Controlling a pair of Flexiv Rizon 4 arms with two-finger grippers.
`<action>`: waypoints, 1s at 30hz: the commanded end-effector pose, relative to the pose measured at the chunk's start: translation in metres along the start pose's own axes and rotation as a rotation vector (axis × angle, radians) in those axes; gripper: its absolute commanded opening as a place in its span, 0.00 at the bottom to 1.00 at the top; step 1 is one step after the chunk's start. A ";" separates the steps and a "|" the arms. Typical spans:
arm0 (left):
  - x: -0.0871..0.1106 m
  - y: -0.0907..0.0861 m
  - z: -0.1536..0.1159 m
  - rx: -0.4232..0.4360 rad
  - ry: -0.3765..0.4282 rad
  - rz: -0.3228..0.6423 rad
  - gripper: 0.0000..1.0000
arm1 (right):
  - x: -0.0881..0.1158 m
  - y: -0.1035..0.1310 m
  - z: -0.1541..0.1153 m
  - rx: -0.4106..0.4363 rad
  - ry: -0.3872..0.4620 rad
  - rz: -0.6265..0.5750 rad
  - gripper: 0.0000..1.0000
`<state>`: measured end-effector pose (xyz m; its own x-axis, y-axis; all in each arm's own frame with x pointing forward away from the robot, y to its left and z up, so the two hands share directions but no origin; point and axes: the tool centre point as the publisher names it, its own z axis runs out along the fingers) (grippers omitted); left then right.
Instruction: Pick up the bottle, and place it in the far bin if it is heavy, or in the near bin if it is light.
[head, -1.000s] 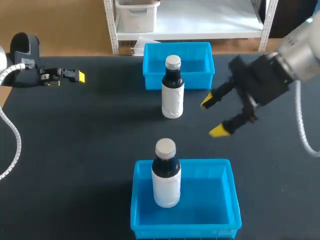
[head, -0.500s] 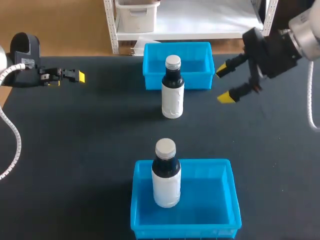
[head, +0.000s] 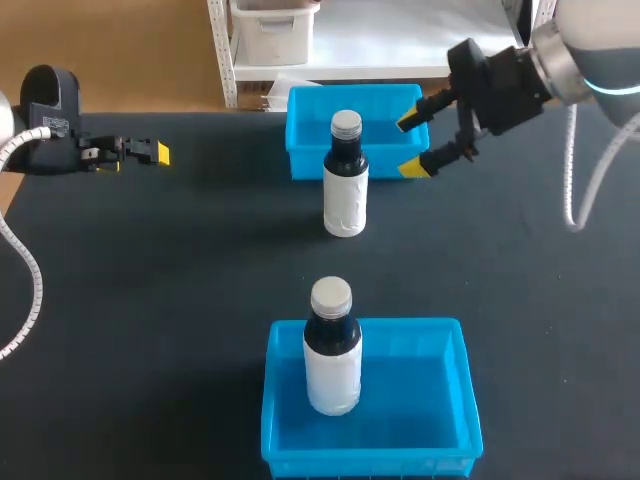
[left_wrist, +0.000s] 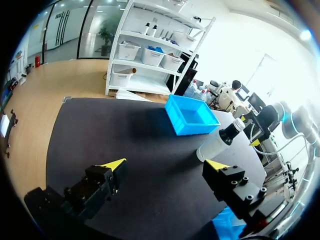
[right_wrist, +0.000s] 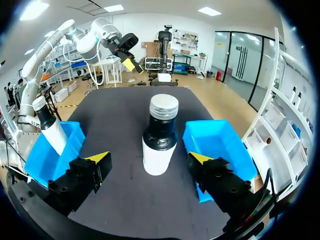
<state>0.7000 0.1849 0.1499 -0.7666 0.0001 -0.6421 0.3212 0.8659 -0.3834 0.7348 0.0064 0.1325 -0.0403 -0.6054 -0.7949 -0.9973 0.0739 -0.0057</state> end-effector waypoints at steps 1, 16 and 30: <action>0.000 0.000 0.000 0.000 0.000 0.000 1.00 | -0.005 -0.023 0.013 -0.052 -0.013 -0.007 1.00; 0.000 0.000 0.000 0.000 0.000 0.000 1.00 | -0.021 -0.019 0.044 -0.094 -0.042 -0.017 1.00; 0.000 0.000 0.000 0.000 0.000 0.000 1.00 | -0.029 -0.020 0.064 -0.104 -0.074 0.002 1.00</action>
<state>0.7000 0.1849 0.1499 -0.7666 0.0001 -0.6421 0.3212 0.8659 -0.3834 0.7562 0.0709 0.1193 -0.0419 -0.5488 -0.8349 -0.9986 -0.0051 0.0536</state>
